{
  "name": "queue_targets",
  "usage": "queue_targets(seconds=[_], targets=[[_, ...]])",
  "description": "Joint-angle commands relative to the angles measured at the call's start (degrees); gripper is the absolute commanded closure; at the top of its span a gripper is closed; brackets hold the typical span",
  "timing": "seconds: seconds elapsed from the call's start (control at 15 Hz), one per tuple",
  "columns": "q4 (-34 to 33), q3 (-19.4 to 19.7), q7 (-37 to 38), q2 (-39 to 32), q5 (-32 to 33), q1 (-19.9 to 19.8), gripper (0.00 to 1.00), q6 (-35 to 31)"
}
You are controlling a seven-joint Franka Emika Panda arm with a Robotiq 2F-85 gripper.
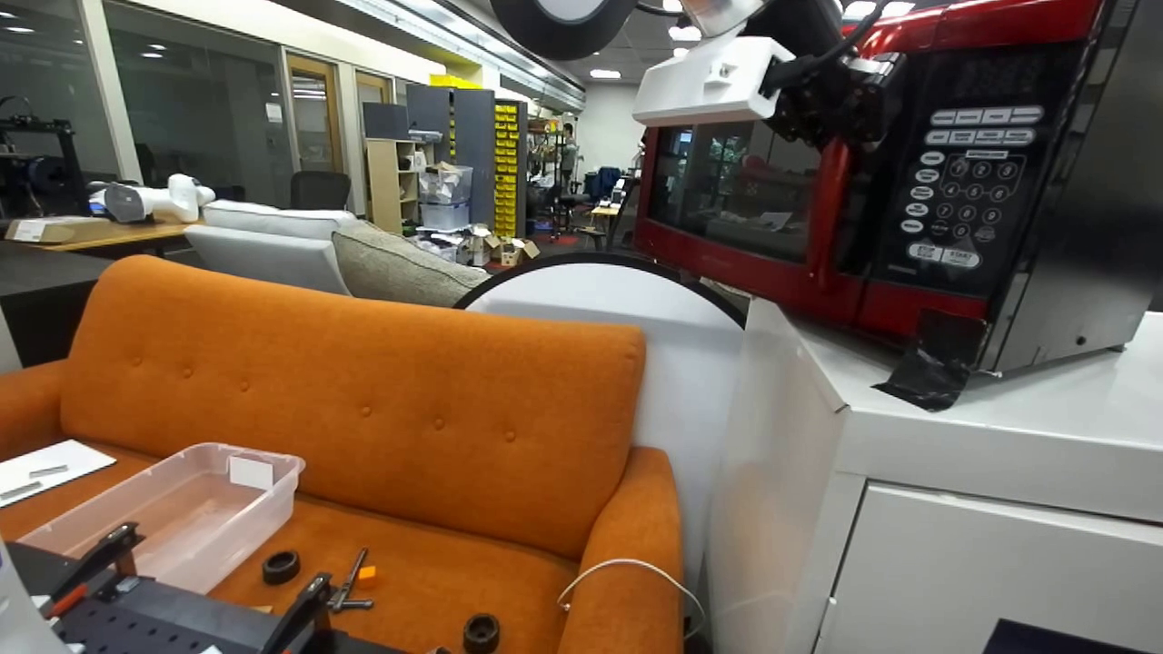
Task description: Open the microwave door
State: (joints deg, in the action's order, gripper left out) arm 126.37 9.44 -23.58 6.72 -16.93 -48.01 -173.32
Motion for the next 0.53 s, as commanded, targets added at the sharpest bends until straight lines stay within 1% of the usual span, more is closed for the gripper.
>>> queue_targets(seconds=[0.0, 0.07, 0.47], targets=[[-1.98, 1.27, -1.54, -1.65, -1.86, 0.24, 0.94, 0.06], [-1.9, 1.31, -1.62, -1.62, -2.03, 0.29, 0.93, 0.0], [-1.04, 1.64, -1.66, -1.15, -2.81, 0.3, 0.93, -0.4]])
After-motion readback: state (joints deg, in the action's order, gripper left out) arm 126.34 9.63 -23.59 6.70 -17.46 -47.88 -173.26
